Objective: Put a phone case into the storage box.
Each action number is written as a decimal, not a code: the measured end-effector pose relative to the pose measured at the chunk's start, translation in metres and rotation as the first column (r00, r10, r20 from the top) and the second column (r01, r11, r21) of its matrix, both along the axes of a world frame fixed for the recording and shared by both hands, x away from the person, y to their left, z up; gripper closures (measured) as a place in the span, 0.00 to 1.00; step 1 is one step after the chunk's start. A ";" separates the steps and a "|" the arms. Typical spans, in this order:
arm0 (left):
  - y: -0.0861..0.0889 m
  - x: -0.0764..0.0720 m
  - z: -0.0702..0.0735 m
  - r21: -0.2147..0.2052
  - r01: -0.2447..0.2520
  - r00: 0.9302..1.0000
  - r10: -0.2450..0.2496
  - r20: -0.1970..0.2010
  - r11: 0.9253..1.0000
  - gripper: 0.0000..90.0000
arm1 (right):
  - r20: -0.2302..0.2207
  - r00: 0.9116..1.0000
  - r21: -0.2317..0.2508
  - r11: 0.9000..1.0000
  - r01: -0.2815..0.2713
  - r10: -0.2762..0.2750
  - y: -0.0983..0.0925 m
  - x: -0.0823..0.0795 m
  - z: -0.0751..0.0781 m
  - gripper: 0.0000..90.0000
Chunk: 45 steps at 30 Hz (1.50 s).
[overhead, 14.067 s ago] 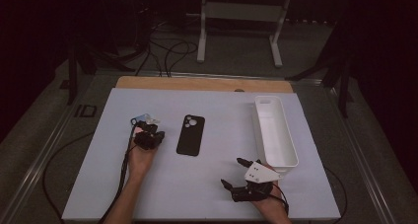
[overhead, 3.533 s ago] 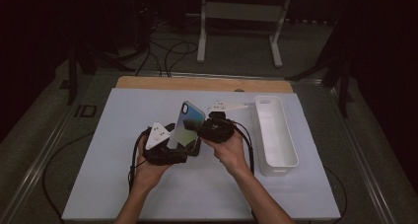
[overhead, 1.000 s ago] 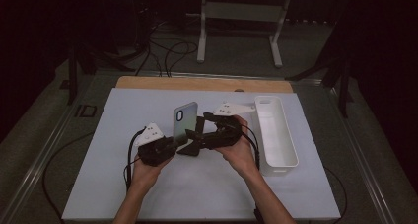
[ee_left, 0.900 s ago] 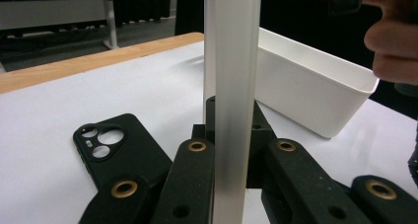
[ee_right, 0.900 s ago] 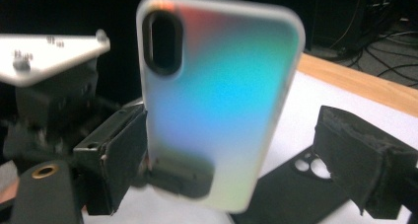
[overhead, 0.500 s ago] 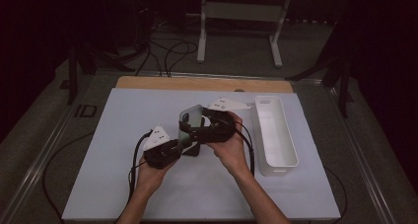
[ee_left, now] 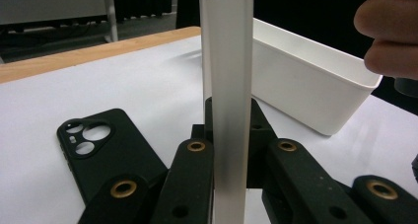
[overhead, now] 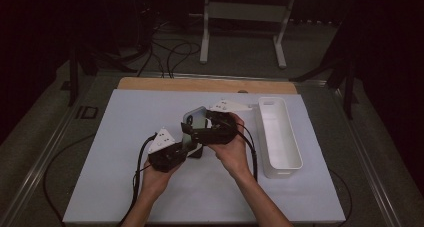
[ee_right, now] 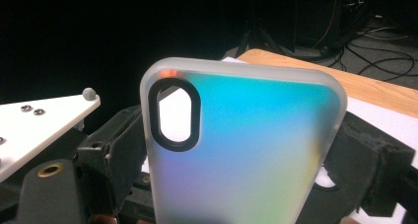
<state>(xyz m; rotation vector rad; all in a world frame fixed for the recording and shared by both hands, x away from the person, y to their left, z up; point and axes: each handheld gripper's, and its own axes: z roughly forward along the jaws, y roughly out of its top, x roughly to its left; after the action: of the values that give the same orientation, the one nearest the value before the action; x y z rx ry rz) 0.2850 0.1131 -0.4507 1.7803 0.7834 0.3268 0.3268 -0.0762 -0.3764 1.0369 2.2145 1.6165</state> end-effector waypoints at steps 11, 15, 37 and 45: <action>-0.002 0.000 -0.001 -0.004 0.014 1.000 -0.014 -0.002 1.000 0.94 | 0.028 1.000 -0.010 1.000 0.011 -0.011 0.000 -0.003 -0.001 0.18; -0.003 0.000 -0.002 -0.003 0.016 1.000 -0.016 0.002 1.000 0.91 | 0.041 0.999 -0.027 1.000 0.007 -0.006 0.004 -0.005 -0.002 0.19; 0.012 0.002 0.002 0.009 -0.155 0.988 0.155 0.015 0.988 0.09 | 0.062 0.996 -0.038 0.997 0.062 -0.060 -0.008 -0.001 0.001 0.19; 0.036 0.002 0.000 -0.001 -0.215 0.976 0.215 0.025 0.977 0.01 | 0.070 0.994 -0.057 0.995 0.083 -0.079 -0.015 0.004 0.004 0.19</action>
<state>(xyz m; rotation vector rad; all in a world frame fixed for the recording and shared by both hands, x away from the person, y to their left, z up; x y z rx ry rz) 0.2870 0.1491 -0.4503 1.6924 0.9606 0.4925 0.3311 -0.0907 -0.3727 1.0263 2.1347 1.5184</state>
